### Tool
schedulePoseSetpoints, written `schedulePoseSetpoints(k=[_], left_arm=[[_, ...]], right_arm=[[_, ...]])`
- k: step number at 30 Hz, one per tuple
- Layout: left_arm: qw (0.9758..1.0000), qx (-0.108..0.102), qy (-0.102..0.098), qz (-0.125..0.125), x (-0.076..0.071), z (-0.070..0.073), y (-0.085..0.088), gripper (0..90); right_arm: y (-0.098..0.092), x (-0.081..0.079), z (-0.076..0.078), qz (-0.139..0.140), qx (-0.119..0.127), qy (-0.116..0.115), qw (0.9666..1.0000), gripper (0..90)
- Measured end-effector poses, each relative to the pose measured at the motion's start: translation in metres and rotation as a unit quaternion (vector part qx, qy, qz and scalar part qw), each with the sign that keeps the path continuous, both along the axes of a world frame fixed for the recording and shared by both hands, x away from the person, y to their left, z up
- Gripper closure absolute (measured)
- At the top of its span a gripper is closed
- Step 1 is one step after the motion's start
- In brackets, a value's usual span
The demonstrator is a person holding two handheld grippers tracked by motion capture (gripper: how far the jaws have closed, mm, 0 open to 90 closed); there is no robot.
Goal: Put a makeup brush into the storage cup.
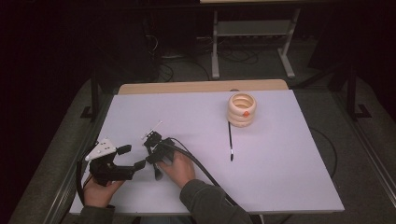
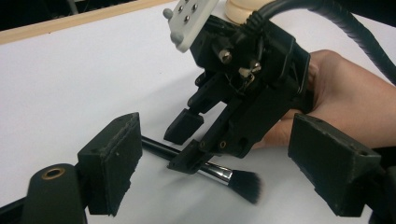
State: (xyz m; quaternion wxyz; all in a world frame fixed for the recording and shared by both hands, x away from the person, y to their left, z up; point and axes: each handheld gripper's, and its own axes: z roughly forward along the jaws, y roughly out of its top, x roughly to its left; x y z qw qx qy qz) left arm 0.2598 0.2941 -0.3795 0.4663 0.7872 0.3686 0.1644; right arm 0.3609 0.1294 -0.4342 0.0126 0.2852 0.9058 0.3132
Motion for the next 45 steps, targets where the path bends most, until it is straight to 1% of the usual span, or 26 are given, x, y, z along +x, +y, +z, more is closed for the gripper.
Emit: schedulePoseSetpoints(k=[4, 6, 10, 18, 19, 20, 22, 24, 25, 26, 29, 31, 35, 38, 39, 43, 45], left_arm=[[1.0, 0.003, 0.0, -0.002, 0.0, 0.0, 0.0, 17.2], [1.0, -0.001, -0.001, 0.0, 0.0, 0.0, 0.0, 17.2], [1.0, 0.001, -0.001, -0.001, 0.0, 0.0, 0.0, 17.2], [1.0, -0.001, -0.002, 0.0, 0.0, 0.001, 0.0, 17.2], [1.0, -0.001, -0.002, 0.0, 0.0, 0.001, 0.0, 17.2], [1.0, -0.002, -0.002, 0.001, 0.0, 0.001, 0.0, 17.2], [1.0, -0.001, -0.002, 0.001, 0.0, 0.001, 0.0, 17.2], [1.0, -0.001, -0.002, 0.0, 0.0, 0.001, 0.001, 17.2], [1.0, -0.002, -0.002, 0.0, 0.0, 0.001, 0.001, 17.2], [1.0, -0.001, -0.003, 0.0, 0.0, 0.001, 0.001, 17.2], [1.0, 0.001, -0.002, 0.001, 0.0, 0.001, 0.002, 17.2], [1.0, -0.001, 0.0, 0.003, 0.0, 0.001, 0.002, 17.2], [1.0, -0.002, -0.002, 0.004, 0.001, 0.001, 0.004, 17.2], [1.0, -0.004, -0.001, 0.005, 0.001, 0.001, 0.005, 17.2], [1.0, -0.004, -0.001, 0.005, 0.001, 0.001, 0.005, 17.2], [1.0, -0.002, -0.002, 0.004, 0.001, 0.001, 0.005, 17.2], [1.0, -0.001, -0.002, 0.004, 0.001, 0.001, 0.005, 17.2]], right_arm=[[0.002, -0.003, 0.0, -0.002, -0.008, -0.01, 0.9999, 59.9], [0.002, -0.004, 0.0, 0.002, -0.013, -0.022, 0.9997, 61.2], [0.003, -0.009, -0.002, 0.0, -0.02, -0.047, 0.9987, 63.4], [0.003, -0.01, -0.002, -0.005, -0.02, -0.049, 0.9986, 67.2], [0.003, -0.01, -0.002, -0.007, -0.022, -0.052, 0.9984, 68.5], [0.003, -0.011, -0.002, -0.018, -0.022, -0.049, 0.9984, 69.8], [0.004, -0.012, -0.002, -0.02, -0.025, -0.052, 0.9982, 72.0], [0.004, -0.01, -0.002, -0.017, -0.024, -0.05, 0.9983, 77.4], [0.003, -0.01, -0.002, -0.018, -0.023, -0.049, 0.9984, 78.4], [0.003, -0.008, -0.003, -0.011, -0.023, -0.055, 0.9982, 78.5], [0.002, -0.007, -0.002, -0.009, -0.02, -0.045, 0.9988, 78.6], [0.002, -0.005, -0.002, -0.006, -0.02, -0.042, 0.9989, 78.7], [-0.001, -0.002, 0.0, -0.001, -0.015, -0.028, 0.9995, 78.8], [-0.005, -0.001, 0.001, 0.006, -0.024, -0.03, 0.9992, 78.8], [-0.007, -0.001, 0.002, 0.009, -0.024, -0.027, 0.9993, 78.8], [-0.013, 0.0, 0.008, 0.018, -0.014, -0.023, 0.9995, 78.8], [-0.017, -0.001, 0.012, 0.025, -0.014, -0.025, 0.9993, 78.8]])
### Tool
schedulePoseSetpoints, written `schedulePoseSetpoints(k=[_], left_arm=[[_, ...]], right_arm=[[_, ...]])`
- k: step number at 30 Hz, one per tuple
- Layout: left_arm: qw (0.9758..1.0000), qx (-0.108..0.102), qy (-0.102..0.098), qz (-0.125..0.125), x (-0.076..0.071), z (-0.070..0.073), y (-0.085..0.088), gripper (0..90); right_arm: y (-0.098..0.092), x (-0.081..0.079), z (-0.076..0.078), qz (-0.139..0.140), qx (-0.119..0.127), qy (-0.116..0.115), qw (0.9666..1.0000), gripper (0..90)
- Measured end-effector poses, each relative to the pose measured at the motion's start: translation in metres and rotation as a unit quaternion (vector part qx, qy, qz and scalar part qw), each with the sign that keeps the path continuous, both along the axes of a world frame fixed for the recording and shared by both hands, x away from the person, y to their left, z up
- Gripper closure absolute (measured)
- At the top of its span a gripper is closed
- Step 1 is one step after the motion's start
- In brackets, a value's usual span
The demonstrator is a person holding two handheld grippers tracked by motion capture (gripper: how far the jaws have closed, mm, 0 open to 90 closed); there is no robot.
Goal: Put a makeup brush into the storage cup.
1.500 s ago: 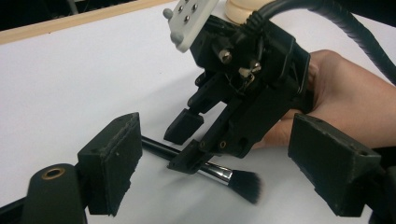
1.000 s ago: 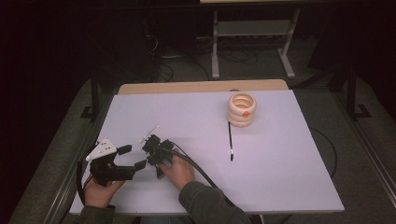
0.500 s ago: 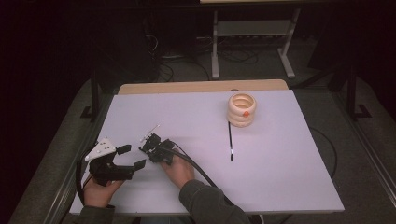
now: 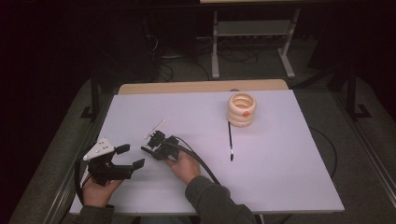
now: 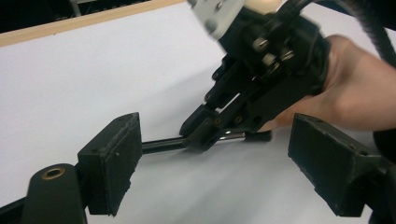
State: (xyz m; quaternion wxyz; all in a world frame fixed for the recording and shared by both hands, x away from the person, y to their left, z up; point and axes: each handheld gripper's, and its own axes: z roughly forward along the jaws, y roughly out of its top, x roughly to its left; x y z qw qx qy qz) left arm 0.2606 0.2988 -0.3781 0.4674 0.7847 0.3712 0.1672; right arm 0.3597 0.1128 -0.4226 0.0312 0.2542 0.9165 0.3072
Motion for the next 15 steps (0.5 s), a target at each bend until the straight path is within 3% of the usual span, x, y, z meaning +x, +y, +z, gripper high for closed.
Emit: schedulePoseSetpoints(k=[15], left_arm=[[1.0, 0.002, 0.002, -0.001, 0.0, -0.001, -0.001, 17.2]], right_arm=[[-0.03, -0.002, 0.016, 0.038, 0.009, 0.016, 0.9991, 78.7]])
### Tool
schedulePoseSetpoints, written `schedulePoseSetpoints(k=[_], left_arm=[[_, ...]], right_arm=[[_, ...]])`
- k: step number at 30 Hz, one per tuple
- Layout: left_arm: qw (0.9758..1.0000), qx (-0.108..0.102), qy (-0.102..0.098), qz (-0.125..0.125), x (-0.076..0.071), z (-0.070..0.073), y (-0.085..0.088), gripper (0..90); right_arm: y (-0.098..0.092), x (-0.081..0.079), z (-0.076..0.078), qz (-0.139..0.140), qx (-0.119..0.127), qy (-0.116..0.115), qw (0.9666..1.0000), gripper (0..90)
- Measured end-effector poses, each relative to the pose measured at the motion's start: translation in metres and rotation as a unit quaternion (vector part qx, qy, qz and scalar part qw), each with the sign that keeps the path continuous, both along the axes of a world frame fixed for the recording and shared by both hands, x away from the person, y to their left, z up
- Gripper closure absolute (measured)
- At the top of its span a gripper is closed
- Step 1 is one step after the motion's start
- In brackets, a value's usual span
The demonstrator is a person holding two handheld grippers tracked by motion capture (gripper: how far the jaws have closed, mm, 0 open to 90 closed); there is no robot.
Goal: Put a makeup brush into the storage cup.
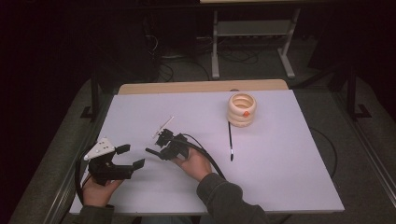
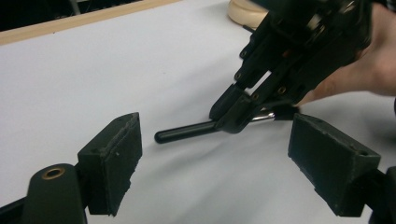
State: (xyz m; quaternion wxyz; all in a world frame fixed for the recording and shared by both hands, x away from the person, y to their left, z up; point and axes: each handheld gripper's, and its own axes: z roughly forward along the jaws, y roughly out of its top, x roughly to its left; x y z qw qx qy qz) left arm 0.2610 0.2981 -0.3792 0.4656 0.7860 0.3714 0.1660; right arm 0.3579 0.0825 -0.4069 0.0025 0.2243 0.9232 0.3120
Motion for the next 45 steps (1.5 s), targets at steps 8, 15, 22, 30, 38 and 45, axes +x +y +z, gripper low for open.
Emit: schedulePoseSetpoints(k=[8, 15, 22, 30, 38, 45], left_arm=[[1.0, 0.005, 0.002, -0.005, 0.0, -0.001, -0.003, 17.2], [0.9999, 0.011, 0.002, -0.011, 0.0, -0.002, -0.006, 17.2], [0.9997, 0.014, 0.0, -0.017, 0.0, -0.002, -0.007, 17.3], [0.9996, 0.012, -0.003, -0.024, 0.0, -0.002, -0.009, 18.9], [0.9991, 0.018, -0.002, -0.037, -0.001, -0.003, -0.014, 19.4], [0.9982, 0.021, -0.004, -0.056, -0.001, -0.002, -0.019, 19.6]], right_arm=[[-0.02, -0.002, 0.01, 0.006, 0.008, -0.004, 0.9999, 78.7], [-0.038, -0.003, 0.017, 0.013, 0.01, -0.008, 0.9998, 78.7], [-0.054, -0.004, 0.026, 0.021, 0.021, -0.007, 0.9995, 78.7], [-0.066, -0.007, 0.031, 0.032, 0.019, -0.005, 0.9993, 78.7], [-0.079, -0.011, 0.037, 0.043, 0.025, -0.006, 0.9987, 78.7], [-0.091, -0.014, 0.041, 0.047, 0.027, -0.013, 0.9984, 78.7]])
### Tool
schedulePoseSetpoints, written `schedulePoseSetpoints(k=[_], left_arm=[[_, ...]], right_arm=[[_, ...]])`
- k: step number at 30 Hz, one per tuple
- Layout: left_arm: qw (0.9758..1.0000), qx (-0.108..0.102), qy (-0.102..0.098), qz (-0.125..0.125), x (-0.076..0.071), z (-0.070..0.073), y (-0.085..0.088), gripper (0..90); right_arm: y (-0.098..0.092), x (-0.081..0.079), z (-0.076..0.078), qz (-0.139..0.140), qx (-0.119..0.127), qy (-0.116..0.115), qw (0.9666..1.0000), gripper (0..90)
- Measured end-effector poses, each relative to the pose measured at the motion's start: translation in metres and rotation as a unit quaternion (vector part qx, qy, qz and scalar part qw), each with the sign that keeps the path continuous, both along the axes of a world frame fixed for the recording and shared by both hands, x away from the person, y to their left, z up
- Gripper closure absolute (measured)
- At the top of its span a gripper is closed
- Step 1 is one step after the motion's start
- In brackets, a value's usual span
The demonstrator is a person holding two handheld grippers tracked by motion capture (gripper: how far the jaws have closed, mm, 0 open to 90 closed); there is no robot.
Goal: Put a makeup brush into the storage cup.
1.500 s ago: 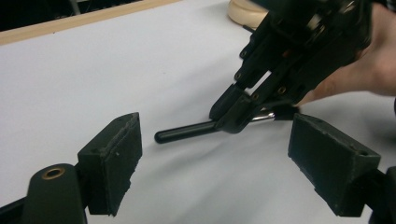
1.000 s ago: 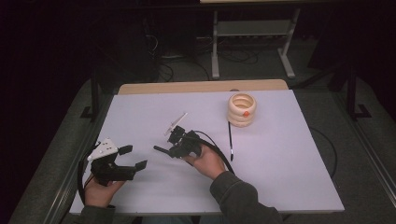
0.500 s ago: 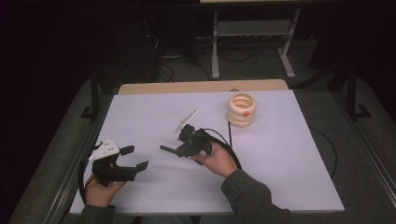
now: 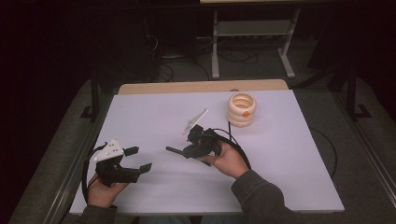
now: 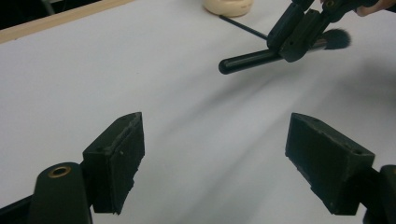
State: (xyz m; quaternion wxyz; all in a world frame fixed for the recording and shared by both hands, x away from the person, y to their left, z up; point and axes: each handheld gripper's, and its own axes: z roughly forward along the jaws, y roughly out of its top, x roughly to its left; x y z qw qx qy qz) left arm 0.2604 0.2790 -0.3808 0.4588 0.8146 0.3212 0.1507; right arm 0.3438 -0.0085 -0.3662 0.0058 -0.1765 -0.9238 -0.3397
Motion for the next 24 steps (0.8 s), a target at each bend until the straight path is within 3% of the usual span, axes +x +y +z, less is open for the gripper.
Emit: schedulePoseSetpoints(k=[6, 11, 15, 18, 21, 24], left_arm=[[0.9999, 0.003, 0.0, -0.016, 0.001, 0.001, -0.006, 20.8], [0.9989, 0.007, 0.002, -0.047, 0.003, 0.005, -0.018, 22.2], [0.9966, 0.03, 0.006, -0.077, 0.005, 0.009, -0.028, 23.1], [0.9958, 0.026, 0.01, -0.087, 0.004, 0.014, -0.035, 23.6], [0.9927, 0.046, 0.002, -0.111, 0.004, 0.024, -0.047, 23.9], [0.9914, 0.055, -0.003, -0.118, 0.005, 0.029, -0.051, 24.7]], right_arm=[[-0.007, -0.003, 0.003, 0.005, 0.004, 0.006, 1.0, 78.7], [-0.019, -0.008, 0.011, 0.015, 0.006, -0.006, 0.9999, 78.7], [-0.028, -0.011, 0.015, 0.023, 0.008, -0.01, 0.9996, 78.7], [-0.035, -0.014, 0.017, 0.027, 0.009, -0.013, 0.9995, 78.7], [-0.041, -0.016, 0.018, 0.028, 0.008, -0.01, 0.9995, 78.7], [-0.046, -0.018, 0.019, 0.036, 0.011, -0.012, 0.9992, 78.6]])
